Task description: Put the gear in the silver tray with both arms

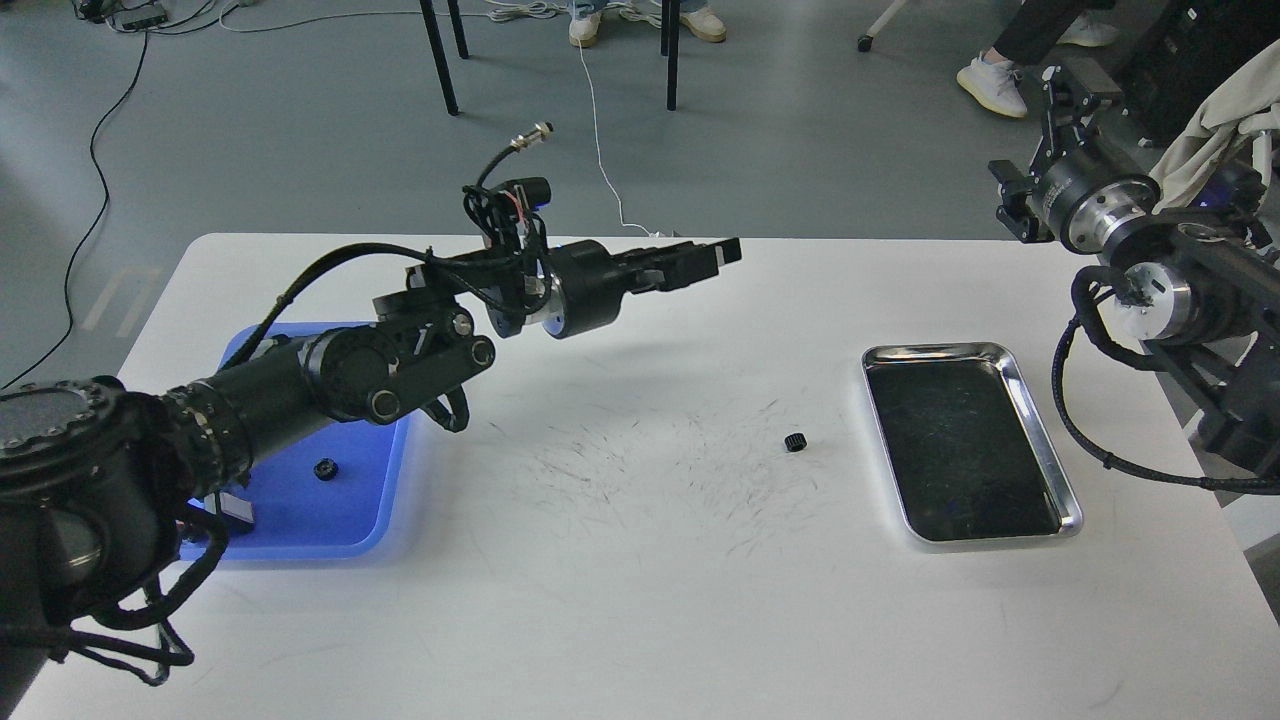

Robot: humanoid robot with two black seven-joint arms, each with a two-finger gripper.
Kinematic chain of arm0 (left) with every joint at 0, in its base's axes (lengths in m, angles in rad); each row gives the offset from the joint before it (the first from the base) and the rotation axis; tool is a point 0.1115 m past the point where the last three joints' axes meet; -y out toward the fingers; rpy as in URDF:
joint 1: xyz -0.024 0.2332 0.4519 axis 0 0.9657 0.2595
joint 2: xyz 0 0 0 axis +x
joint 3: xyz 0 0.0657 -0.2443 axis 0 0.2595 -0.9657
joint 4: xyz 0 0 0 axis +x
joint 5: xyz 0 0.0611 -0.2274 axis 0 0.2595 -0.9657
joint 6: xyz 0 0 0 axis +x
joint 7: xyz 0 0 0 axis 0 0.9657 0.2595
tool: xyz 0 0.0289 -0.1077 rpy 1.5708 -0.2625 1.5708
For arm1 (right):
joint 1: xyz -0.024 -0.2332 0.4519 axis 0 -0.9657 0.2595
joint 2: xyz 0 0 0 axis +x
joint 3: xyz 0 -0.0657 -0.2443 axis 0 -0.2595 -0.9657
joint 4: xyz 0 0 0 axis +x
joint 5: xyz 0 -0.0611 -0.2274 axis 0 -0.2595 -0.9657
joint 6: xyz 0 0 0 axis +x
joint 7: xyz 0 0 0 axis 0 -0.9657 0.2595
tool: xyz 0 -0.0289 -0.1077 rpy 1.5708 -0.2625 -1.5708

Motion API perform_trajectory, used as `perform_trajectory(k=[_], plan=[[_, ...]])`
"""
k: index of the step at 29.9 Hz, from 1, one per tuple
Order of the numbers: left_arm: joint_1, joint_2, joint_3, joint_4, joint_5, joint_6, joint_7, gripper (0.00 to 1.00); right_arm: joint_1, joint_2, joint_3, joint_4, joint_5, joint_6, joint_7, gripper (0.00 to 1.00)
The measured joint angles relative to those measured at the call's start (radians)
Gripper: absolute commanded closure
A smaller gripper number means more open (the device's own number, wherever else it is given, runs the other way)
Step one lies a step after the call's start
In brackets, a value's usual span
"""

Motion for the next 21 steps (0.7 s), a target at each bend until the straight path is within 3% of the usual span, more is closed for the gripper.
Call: perform_trajectory(k=[2, 11, 21], plan=[[-0.001, 0.06, -0.029, 0.0, -0.034, -0.001, 0.0, 0.09, 0.003, -0.024, -0.026, 0.024, -0.001, 0.006, -0.001, 0.01], [0.03, 0.293, -0.071, -0.006, -0.284, -0.004, 0.0, 0.09, 0.05, -0.138, -0.212, 0.108, -0.055, 0.027, -0.017, 0.01], [0.051, 0.42, -0.072, -0.003, -0.39, -0.022, 0.0, 0.09, 0.261, -0.245, -0.61, 0.182, -0.211, 0.067, -0.043, 0.02]])
